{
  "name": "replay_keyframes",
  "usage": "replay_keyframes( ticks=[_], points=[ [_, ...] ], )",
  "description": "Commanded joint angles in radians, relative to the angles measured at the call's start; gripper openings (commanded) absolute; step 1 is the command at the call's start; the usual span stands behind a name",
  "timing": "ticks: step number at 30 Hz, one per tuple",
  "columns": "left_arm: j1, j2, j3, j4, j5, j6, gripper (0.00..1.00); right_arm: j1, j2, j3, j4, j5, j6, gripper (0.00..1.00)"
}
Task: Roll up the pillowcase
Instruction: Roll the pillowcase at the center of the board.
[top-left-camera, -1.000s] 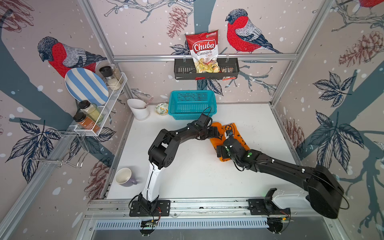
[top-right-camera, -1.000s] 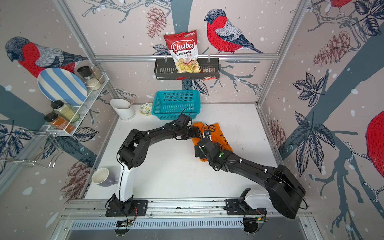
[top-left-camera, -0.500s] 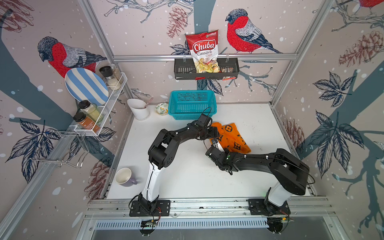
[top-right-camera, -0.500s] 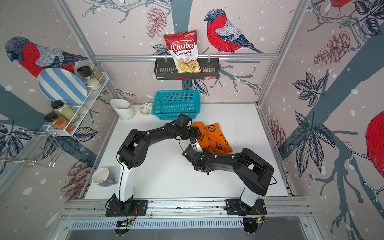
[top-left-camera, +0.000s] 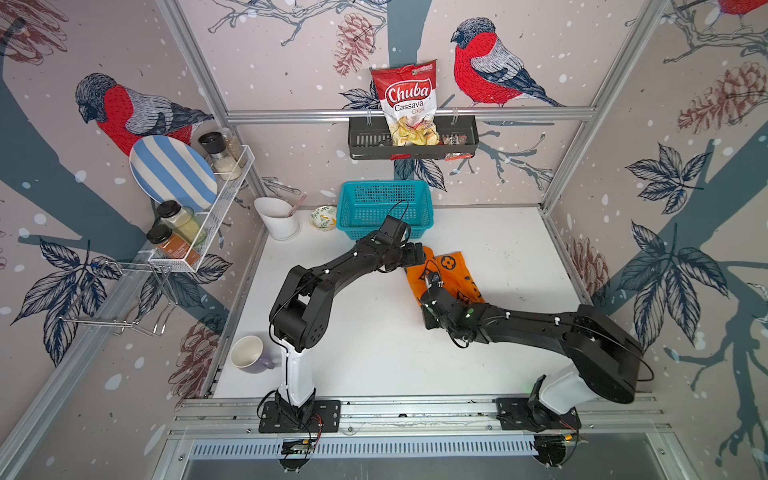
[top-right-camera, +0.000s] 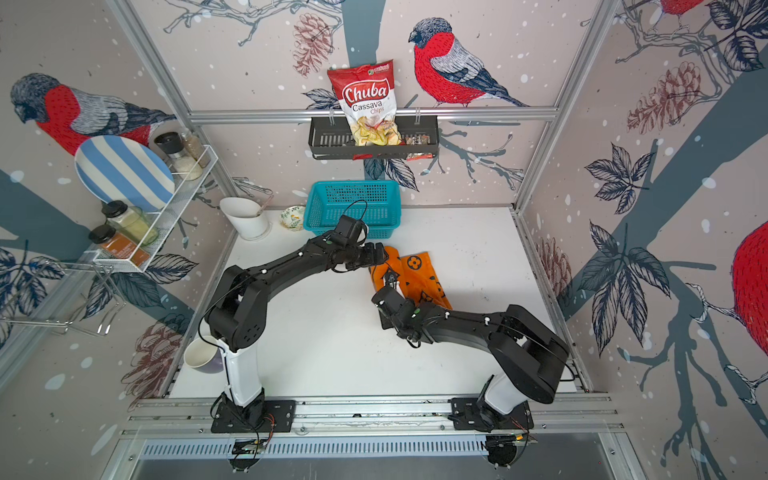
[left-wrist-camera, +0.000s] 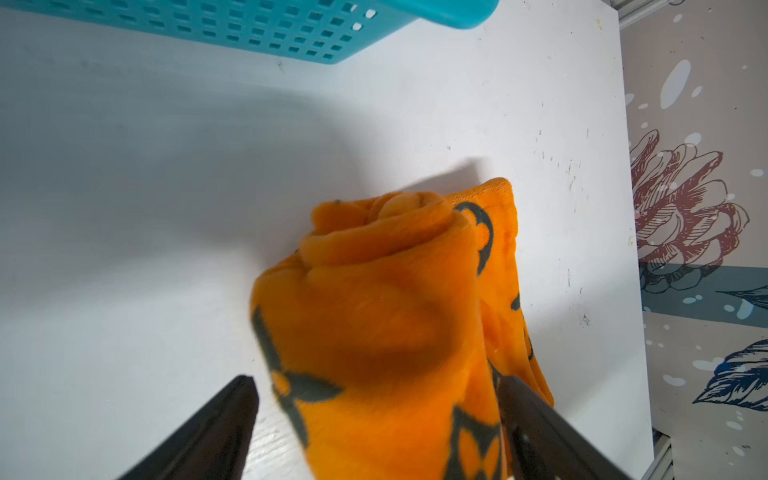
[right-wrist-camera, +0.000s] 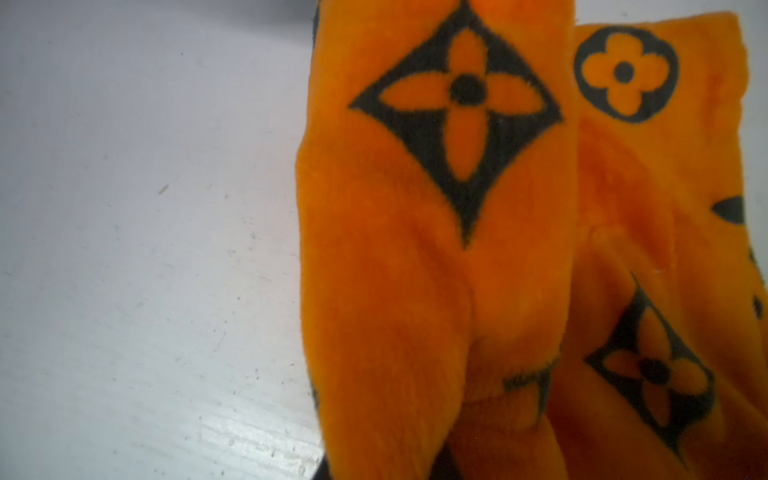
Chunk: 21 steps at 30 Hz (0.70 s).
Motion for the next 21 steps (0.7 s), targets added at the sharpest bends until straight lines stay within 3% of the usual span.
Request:
replay_keyframes(
  ticks=[1, 9, 12, 16, 18, 20, 21],
  points=[
    [0.005, -0.011, -0.019, -0.004, -0.004, 0.020, 0.93, -0.104, -0.066, -0.086, 0.115, -0.291, 0.111, 0.00],
    [-0.029, 0.061, 0.003, 0.065, 0.045, -0.028, 0.93, -0.465, -0.125, -0.301, 0.319, -0.713, 0.246, 0.00],
    [-0.057, 0.122, 0.041, 0.099, 0.073, -0.051, 0.93, -0.541, -0.102, -0.322, 0.336, -0.780, 0.253, 0.00],
    [-0.084, 0.210, 0.107, 0.089, 0.081, -0.062, 0.90, -0.596, -0.116, -0.328, 0.296, -0.775, 0.233, 0.04],
    [-0.091, 0.240, 0.127, 0.077, 0.079, -0.063, 0.89, -0.616, -0.140, -0.326, 0.263, -0.754, 0.214, 0.18],
    [-0.095, 0.262, 0.137, 0.072, 0.082, -0.067, 0.88, -0.615, -0.177, -0.301, 0.169, -0.659, 0.173, 0.49],
    [-0.096, 0.268, 0.138, 0.073, 0.083, -0.069, 0.88, -0.608, -0.198, -0.285, 0.120, -0.599, 0.153, 0.61]
  ],
)
